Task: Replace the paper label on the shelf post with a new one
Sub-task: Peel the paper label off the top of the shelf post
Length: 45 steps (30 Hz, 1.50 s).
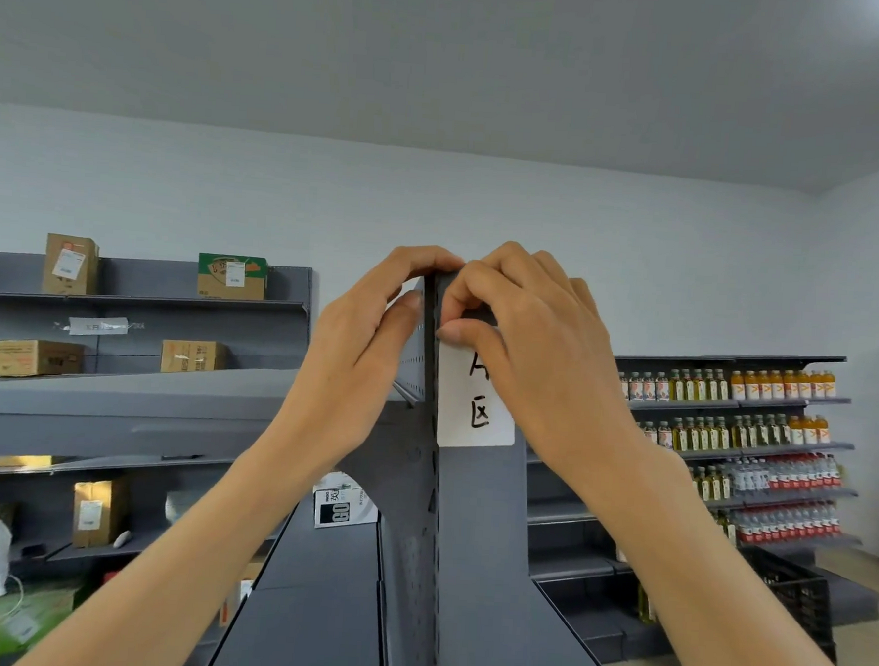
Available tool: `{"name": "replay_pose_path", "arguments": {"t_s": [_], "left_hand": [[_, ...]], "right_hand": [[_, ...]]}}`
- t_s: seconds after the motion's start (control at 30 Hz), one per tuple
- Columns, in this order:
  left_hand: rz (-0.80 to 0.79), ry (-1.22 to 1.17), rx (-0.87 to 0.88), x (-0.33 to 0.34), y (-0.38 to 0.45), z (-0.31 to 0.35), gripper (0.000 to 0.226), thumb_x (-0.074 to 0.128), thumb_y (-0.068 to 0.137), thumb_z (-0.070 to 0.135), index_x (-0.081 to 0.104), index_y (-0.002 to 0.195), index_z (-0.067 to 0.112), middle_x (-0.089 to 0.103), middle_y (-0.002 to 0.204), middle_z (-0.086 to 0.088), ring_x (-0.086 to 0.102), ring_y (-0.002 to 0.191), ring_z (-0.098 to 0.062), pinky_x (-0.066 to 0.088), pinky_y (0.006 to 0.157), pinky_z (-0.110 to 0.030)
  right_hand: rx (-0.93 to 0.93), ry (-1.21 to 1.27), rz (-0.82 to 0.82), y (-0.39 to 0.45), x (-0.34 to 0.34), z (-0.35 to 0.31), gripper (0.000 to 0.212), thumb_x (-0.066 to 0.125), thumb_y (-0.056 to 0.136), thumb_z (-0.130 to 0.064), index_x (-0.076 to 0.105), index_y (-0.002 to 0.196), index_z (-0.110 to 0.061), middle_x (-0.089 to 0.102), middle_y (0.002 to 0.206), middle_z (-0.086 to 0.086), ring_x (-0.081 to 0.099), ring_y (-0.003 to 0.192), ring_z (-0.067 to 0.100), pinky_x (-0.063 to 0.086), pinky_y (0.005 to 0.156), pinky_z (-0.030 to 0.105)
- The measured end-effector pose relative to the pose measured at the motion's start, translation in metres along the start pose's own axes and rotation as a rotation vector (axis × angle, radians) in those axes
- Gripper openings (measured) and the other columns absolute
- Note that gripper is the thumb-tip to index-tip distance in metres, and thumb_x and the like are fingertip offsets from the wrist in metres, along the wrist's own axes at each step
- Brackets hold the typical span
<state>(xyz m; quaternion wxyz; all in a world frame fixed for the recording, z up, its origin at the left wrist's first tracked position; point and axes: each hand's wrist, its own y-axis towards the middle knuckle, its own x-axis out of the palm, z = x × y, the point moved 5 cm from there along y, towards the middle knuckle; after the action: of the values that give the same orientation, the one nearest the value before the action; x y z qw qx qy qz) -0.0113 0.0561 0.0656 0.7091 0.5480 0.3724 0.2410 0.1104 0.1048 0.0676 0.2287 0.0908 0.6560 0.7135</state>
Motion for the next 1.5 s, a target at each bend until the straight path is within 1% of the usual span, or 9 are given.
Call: {"name": "replay_pose_path", "arguments": {"t_s": [0.33, 0.57, 0.7, 0.9, 1.03, 1.17, 1.23, 1.37, 1.5], "left_hand": [[0.000, -0.001, 0.000, 0.001, 0.000, 0.000, 0.040, 0.035, 0.099, -0.006, 0.058, 0.128, 0.010, 0.064, 0.125, 0.003, 0.056, 0.121, -0.001, 0.040, 0.098, -0.009], [0.030, -0.018, -0.022, 0.003, 0.000, 0.001, 0.039, 0.035, 0.096, 0.000, 0.059, 0.124, 0.012, 0.063, 0.123, 0.004, 0.056, 0.120, -0.002, 0.040, 0.099, -0.011], [0.039, -0.009, -0.031, 0.003, -0.001, 0.001, 0.039, 0.035, 0.098, -0.004, 0.059, 0.124, 0.011, 0.062, 0.123, 0.006, 0.056, 0.118, 0.001, 0.040, 0.096, -0.008], [-0.003, -0.019, -0.049, 0.003, -0.001, 0.001, 0.042, 0.035, 0.098, -0.006, 0.057, 0.126, 0.015, 0.061, 0.126, 0.008, 0.052, 0.123, 0.003, 0.038, 0.100, -0.010], [-0.010, -0.018, -0.045, 0.003, -0.002, 0.003, 0.042, 0.036, 0.097, -0.007, 0.056, 0.127, 0.014, 0.060, 0.127, 0.006, 0.052, 0.126, -0.001, 0.038, 0.103, -0.013], [-0.008, -0.021, -0.063, 0.003, -0.001, 0.004, 0.040, 0.036, 0.097, -0.007, 0.056, 0.125, 0.014, 0.060, 0.125, 0.007, 0.052, 0.124, -0.001, 0.038, 0.100, -0.010], [-0.013, -0.018, -0.070, 0.003, -0.001, 0.006, 0.040, 0.036, 0.098, -0.006, 0.056, 0.124, 0.016, 0.060, 0.124, 0.008, 0.053, 0.124, -0.002, 0.040, 0.101, -0.014], [-0.029, -0.037, -0.083, 0.003, -0.002, 0.008, 0.039, 0.035, 0.096, 0.000, 0.055, 0.122, 0.020, 0.060, 0.124, 0.009, 0.054, 0.124, -0.007, 0.044, 0.105, -0.030], [-0.034, -0.037, -0.086, 0.005, -0.003, 0.010, 0.037, 0.036, 0.094, 0.003, 0.055, 0.122, 0.017, 0.060, 0.125, 0.003, 0.053, 0.125, -0.014, 0.042, 0.109, -0.041]], "right_hand": [[0.082, 0.053, -0.080, -0.002, -0.013, 0.001, 0.010, 0.065, 0.090, -0.030, 0.068, 0.086, -0.023, 0.056, 0.091, -0.012, 0.043, 0.086, 0.007, 0.032, 0.081, 0.026], [0.188, 0.124, -0.146, -0.011, -0.024, 0.008, 0.010, 0.065, 0.089, -0.029, 0.069, 0.081, -0.025, 0.060, 0.093, -0.011, 0.051, 0.092, 0.009, 0.032, 0.080, 0.024], [0.211, 0.125, -0.153, -0.013, -0.031, 0.009, 0.010, 0.065, 0.089, -0.030, 0.070, 0.082, -0.024, 0.059, 0.092, -0.013, 0.051, 0.093, 0.008, 0.030, 0.078, 0.023], [0.227, 0.128, -0.167, -0.015, -0.036, 0.009, 0.010, 0.065, 0.089, -0.030, 0.068, 0.081, -0.025, 0.059, 0.092, -0.012, 0.051, 0.092, 0.007, 0.032, 0.068, 0.016], [0.212, 0.146, -0.213, -0.018, -0.038, 0.004, 0.009, 0.065, 0.090, -0.031, 0.069, 0.084, -0.026, 0.057, 0.091, -0.014, 0.049, 0.092, 0.003, 0.034, 0.072, 0.011], [0.195, 0.119, -0.244, -0.017, -0.042, 0.000, 0.009, 0.064, 0.091, -0.032, 0.068, 0.085, -0.026, 0.057, 0.093, -0.012, 0.049, 0.093, 0.004, 0.033, 0.069, 0.011], [0.195, 0.116, -0.235, -0.017, -0.045, 0.001, 0.009, 0.064, 0.091, -0.032, 0.068, 0.085, -0.026, 0.059, 0.094, -0.011, 0.050, 0.093, 0.005, 0.034, 0.069, 0.012], [0.225, 0.146, -0.206, -0.020, -0.052, 0.002, 0.010, 0.065, 0.090, -0.031, 0.067, 0.081, -0.027, 0.061, 0.094, -0.011, 0.048, 0.089, 0.003, 0.034, 0.066, 0.012], [0.225, 0.177, -0.169, -0.016, -0.063, -0.001, 0.012, 0.064, 0.090, -0.031, 0.063, 0.078, -0.029, 0.057, 0.089, -0.014, 0.044, 0.086, 0.001, 0.034, 0.065, 0.014]]}}
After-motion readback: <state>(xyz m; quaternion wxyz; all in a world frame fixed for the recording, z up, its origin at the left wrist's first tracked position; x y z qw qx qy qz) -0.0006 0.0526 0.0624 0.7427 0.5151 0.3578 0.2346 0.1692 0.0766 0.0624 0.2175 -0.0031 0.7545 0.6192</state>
